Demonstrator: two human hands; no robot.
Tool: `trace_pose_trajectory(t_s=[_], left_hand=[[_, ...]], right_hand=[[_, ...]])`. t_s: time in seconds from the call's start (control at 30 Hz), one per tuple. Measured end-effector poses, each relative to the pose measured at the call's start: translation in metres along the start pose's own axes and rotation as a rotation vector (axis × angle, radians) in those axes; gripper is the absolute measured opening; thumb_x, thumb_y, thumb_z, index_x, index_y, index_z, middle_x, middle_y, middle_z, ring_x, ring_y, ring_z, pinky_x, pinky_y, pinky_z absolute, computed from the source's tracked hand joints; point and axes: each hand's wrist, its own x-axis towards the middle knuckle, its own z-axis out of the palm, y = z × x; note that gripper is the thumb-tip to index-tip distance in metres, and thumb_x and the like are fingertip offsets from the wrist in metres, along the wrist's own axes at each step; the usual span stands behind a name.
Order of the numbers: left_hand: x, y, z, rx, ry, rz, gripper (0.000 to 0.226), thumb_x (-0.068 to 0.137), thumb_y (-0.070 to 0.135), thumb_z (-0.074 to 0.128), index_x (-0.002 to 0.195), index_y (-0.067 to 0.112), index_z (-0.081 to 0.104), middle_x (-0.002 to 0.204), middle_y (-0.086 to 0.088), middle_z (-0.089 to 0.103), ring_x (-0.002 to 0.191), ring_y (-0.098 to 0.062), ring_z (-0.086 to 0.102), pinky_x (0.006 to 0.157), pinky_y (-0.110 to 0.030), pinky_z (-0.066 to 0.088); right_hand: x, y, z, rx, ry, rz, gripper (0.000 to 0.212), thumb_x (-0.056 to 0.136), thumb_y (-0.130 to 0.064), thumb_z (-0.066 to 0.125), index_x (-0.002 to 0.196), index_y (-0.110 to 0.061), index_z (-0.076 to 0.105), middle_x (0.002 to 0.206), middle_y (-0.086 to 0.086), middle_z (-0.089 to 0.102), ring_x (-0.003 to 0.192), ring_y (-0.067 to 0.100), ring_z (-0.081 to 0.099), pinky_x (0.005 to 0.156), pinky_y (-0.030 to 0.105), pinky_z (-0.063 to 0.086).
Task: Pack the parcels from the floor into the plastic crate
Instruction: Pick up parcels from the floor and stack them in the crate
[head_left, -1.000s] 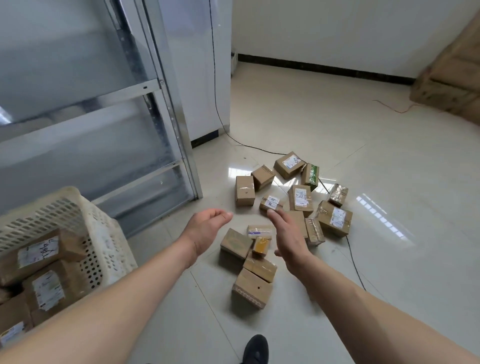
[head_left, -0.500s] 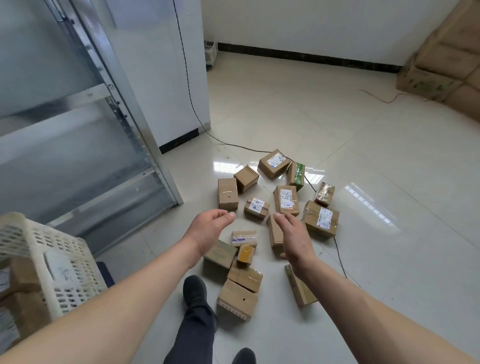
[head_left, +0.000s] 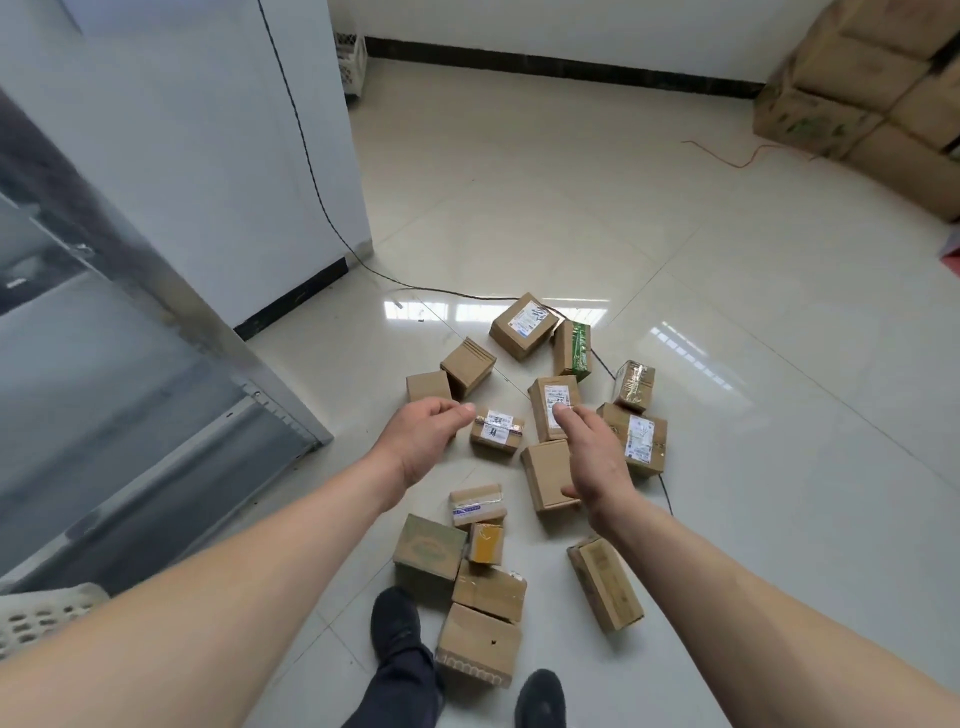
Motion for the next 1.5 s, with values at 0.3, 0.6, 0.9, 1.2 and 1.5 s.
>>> trace_pose_trajectory(t_s=[0.3, 0.6, 0.9, 1.2, 1.5], left_hand=[[0.066, 0.016, 0.008, -0.007, -0.027, -0.06, 0.012, 0.096, 0.035, 0.058, 0.091, 0.026, 0.064, 0.104, -0.005, 0.059, 0.087, -0.014, 0.048, 0.068, -0.027, 0.039], [0.155, 0.024, 0.059, 0.057, 0.039, -0.144, 0.023, 0.095, 0.036, 0.059, 0.11, 0.02, 0.065, 0.104, 0.003, 0.063, 0.086, -0.001, 0.052, 0.067, -0.024, 0.04], [0.294, -0.022, 0.153, 0.18, -0.03, -0.15, 0.032, 0.094, 0.039, 0.061, 0.119, 0.019, 0.064, 0.111, 0.005, 0.063, 0.098, -0.008, 0.054, 0.086, -0.027, 0.036], [0.461, -0.13, 0.236, 0.327, -0.146, -0.13, 0.046, 0.091, 0.044, 0.062, 0.127, 0.016, 0.063, 0.125, 0.0, 0.06, 0.11, -0.015, 0.051, 0.09, -0.028, 0.036], [0.591, -0.191, 0.303, 0.416, -0.17, -0.083, 0.054, 0.095, 0.03, 0.057, 0.146, 0.018, 0.044, 0.145, -0.008, 0.05, 0.134, -0.029, 0.045, 0.107, -0.037, 0.038]], right_hand=[[0.066, -0.005, 0.014, -0.003, -0.037, 0.055, 0.087, 0.074, -0.072, 0.055, 0.151, -0.034, 0.043, 0.157, -0.005, 0.044, 0.142, 0.025, 0.04, 0.112, 0.062, 0.038], [0.18, 0.023, -0.013, 0.012, -0.081, 0.13, 0.081, 0.085, -0.065, 0.058, 0.155, -0.03, 0.038, 0.161, -0.003, 0.036, 0.145, 0.026, 0.037, 0.114, 0.061, 0.037], [0.318, 0.095, -0.054, -0.137, -0.072, 0.177, 0.086, 0.08, -0.071, 0.054, 0.154, -0.03, 0.04, 0.155, 0.0, 0.045, 0.138, 0.028, 0.044, 0.111, 0.06, 0.04], [0.458, 0.225, -0.053, -0.18, 0.007, 0.238, 0.06, 0.097, -0.053, 0.055, 0.15, -0.024, 0.046, 0.145, -0.003, 0.052, 0.124, 0.022, 0.048, 0.11, 0.056, 0.042], [0.561, 0.312, -0.04, -0.22, 0.065, 0.225, 0.076, 0.091, -0.061, 0.053, 0.156, -0.024, 0.037, 0.161, -0.001, 0.039, 0.147, 0.026, 0.037, 0.119, 0.047, 0.03]])
